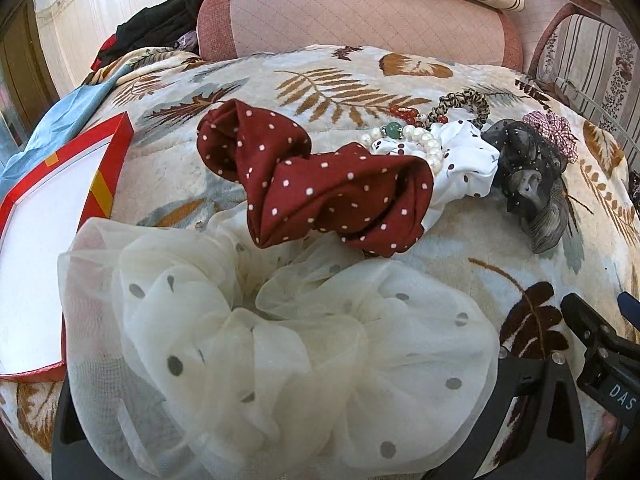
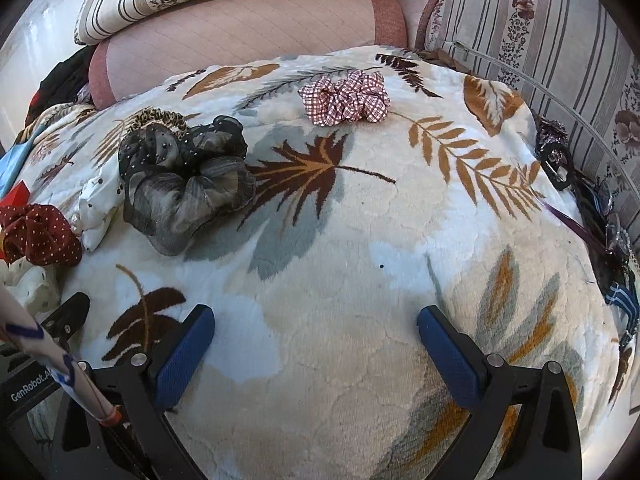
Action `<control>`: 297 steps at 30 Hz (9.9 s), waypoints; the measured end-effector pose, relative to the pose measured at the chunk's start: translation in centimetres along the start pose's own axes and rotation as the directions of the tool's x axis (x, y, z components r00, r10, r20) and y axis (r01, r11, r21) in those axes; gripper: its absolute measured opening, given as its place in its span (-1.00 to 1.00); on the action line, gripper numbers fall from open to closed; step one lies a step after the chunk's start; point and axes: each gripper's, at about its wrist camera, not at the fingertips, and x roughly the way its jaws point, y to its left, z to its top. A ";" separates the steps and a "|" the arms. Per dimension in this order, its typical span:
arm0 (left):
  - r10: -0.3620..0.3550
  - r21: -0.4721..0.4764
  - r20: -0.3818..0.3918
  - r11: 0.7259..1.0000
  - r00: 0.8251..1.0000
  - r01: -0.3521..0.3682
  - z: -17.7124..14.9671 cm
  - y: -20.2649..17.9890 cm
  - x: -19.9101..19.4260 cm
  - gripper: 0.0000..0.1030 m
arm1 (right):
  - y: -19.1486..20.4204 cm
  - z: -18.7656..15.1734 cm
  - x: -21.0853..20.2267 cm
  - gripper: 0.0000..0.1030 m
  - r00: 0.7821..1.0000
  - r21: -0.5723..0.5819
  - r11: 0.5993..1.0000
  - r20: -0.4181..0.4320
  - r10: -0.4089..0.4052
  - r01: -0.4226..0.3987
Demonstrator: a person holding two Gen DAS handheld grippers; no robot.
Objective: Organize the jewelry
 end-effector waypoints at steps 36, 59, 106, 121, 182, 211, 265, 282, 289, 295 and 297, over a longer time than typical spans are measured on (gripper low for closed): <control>-0.078 0.005 0.309 0.997 0.948 0.080 -8.3 7.6 -17.2 1.00 | 2.7 -4.9 -15.2 0.99 0.952 -0.097 0.982 0.244 0.183 -0.164; -0.114 -0.008 0.214 0.993 0.970 0.118 -7.1 7.8 -12.8 1.00 | 4.2 -4.5 -12.3 0.97 0.958 -0.119 0.975 0.199 0.208 -0.187; -0.197 0.137 0.067 0.973 0.978 0.187 -0.1 4.4 -1.9 -0.54 | 1.0 7.7 0.6 0.41 0.908 0.173 0.891 0.063 0.414 -0.419; -0.305 0.131 0.185 0.950 0.934 0.284 0.3 5.5 -5.4 -0.64 | 0.6 7.4 -2.4 -0.97 0.895 0.145 0.890 0.187 0.405 -0.433; -0.125 -0.132 0.383 0.973 0.915 0.188 3.1 22.0 -11.8 -0.64 | 16.7 5.8 -10.0 -0.78 0.741 -0.127 0.756 0.150 0.655 -0.642; 0.110 -0.451 0.048 0.889 0.993 -0.077 4.2 38.4 -2.2 -0.43 | 39.5 7.5 -0.5 -0.56 0.777 -0.202 0.751 -0.159 0.609 -0.629; -0.442 -0.158 0.035 0.883 0.896 0.442 7.4 5.1 -3.8 0.38 | -3.9 9.9 -4.8 -0.02 0.843 0.274 0.803 0.284 0.457 -0.528; -0.293 -0.038 0.069 0.954 0.954 0.296 3.7 5.7 -4.9 -0.73 | 3.9 10.9 -2.5 -0.21 0.826 -0.055 0.838 0.142 0.545 -0.543; -0.305 0.000 0.153 0.951 0.940 0.309 3.7 7.0 -5.4 -0.73 | 9.5 9.5 0.4 -0.23 0.891 -0.274 0.864 0.050 0.451 -0.422; -0.332 -0.005 0.137 0.942 0.933 0.336 4.5 7.5 -4.3 -0.72 | 9.8 9.4 3.8 -0.69 0.930 -0.292 0.889 -0.010 0.367 -0.354; -0.330 -0.007 0.134 0.942 0.934 0.334 4.6 7.5 -4.0 -0.72 | 9.9 9.4 4.0 -0.81 0.939 -0.294 0.898 -0.002 0.343 -0.328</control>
